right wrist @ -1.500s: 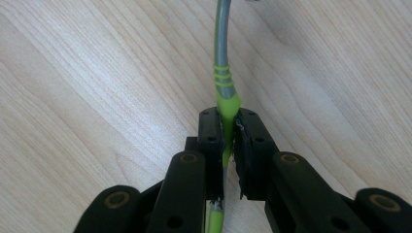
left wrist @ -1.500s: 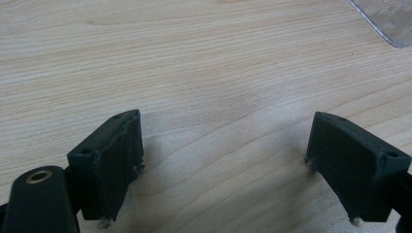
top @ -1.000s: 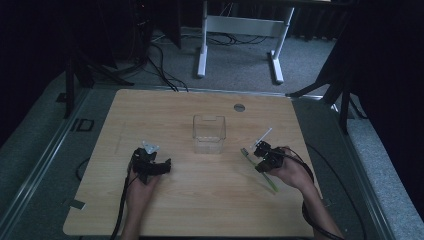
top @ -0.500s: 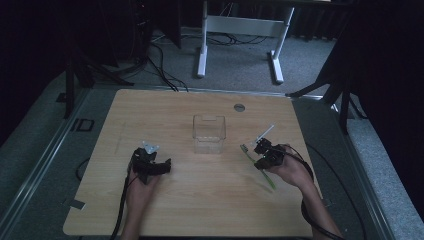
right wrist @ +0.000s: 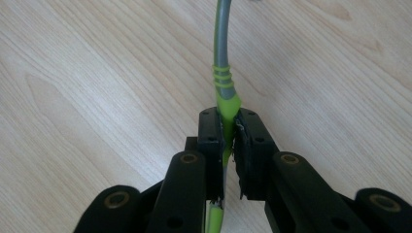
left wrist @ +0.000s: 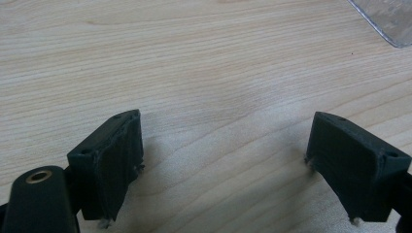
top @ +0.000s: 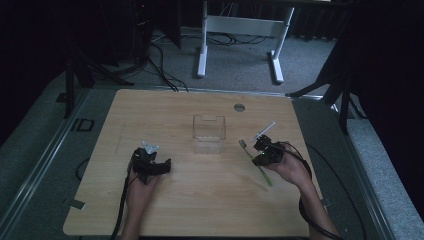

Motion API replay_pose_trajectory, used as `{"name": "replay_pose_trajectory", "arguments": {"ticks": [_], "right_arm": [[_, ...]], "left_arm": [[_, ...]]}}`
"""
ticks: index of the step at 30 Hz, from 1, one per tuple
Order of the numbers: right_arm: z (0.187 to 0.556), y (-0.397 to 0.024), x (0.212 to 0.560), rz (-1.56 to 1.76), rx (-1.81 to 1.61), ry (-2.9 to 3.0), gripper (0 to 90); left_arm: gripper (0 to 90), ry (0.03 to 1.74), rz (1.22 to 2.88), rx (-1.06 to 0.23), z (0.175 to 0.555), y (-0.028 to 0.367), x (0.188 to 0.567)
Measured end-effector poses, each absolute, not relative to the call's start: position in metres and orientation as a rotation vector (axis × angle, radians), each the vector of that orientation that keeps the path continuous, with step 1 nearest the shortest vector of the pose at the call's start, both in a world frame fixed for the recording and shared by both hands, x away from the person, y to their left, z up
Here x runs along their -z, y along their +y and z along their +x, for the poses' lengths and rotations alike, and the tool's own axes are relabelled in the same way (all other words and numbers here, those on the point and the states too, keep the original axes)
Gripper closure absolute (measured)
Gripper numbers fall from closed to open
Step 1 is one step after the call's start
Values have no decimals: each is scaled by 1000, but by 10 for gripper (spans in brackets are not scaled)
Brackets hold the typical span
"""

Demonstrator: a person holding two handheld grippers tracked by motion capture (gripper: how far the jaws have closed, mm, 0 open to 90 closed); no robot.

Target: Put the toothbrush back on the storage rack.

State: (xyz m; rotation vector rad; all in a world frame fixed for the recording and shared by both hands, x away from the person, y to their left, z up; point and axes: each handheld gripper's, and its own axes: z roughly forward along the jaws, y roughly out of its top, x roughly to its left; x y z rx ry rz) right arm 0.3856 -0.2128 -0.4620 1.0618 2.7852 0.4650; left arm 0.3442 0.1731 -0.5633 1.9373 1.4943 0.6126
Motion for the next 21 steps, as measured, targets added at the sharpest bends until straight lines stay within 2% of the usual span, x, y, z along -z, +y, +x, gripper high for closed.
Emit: {"name": "replay_pose_trajectory", "arguments": {"ticks": [21], "right_arm": [[389, -210, 453, 1089, -573, 2737, 820]], "left_arm": [[137, 1494, 1937, -613, 344, 173, 563]]}}
